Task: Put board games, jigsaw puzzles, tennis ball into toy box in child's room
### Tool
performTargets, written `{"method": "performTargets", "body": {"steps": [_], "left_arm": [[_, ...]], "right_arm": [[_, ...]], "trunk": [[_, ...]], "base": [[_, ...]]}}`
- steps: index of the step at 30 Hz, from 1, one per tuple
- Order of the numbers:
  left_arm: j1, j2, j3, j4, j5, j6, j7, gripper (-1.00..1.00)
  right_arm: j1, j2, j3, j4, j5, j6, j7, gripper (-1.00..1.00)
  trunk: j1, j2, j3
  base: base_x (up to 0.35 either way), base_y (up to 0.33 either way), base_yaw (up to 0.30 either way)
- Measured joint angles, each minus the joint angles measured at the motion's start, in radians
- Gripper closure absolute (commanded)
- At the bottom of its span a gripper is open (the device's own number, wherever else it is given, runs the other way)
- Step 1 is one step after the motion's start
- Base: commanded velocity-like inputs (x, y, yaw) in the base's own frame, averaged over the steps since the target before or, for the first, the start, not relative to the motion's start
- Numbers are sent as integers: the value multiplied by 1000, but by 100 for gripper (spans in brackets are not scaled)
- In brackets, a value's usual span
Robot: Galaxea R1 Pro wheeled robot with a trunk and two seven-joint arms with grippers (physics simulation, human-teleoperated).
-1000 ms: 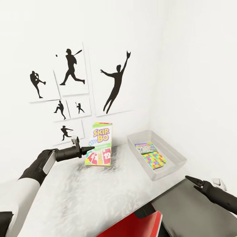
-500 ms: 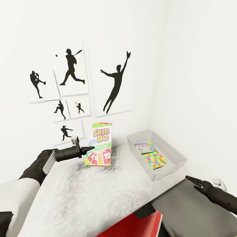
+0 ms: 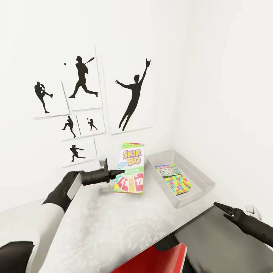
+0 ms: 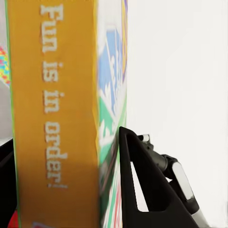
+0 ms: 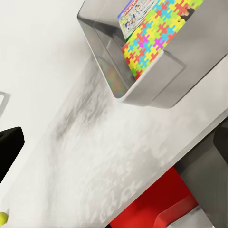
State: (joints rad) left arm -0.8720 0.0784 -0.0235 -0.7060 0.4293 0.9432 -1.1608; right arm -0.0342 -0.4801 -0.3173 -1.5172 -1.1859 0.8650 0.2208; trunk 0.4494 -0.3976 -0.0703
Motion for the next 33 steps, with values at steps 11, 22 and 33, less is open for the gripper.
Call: {"method": "performTargets", "body": {"steps": [11, 22, 33], "left_arm": [[-10, -252, 68, 10, 129, -63, 464, 100], [-11, -252, 66, 67, 440, -334, 967, 100], [-30, -253, -143, -10, 782, -407, 1184, 100]], "right_arm": [[0, 0, -33, 0, 1, 5, -1, -100], [0, 0, -34, -7, 3, 6, -2, -100], [0, -1, -29, -21, 3, 10, -1, -100]], "trunk": [[0, 0, 0], [0, 0, 0], [0, 0, 0]], "base": [[0, 0, 0], [0, 0, 0], [0, 0, 0]]}}
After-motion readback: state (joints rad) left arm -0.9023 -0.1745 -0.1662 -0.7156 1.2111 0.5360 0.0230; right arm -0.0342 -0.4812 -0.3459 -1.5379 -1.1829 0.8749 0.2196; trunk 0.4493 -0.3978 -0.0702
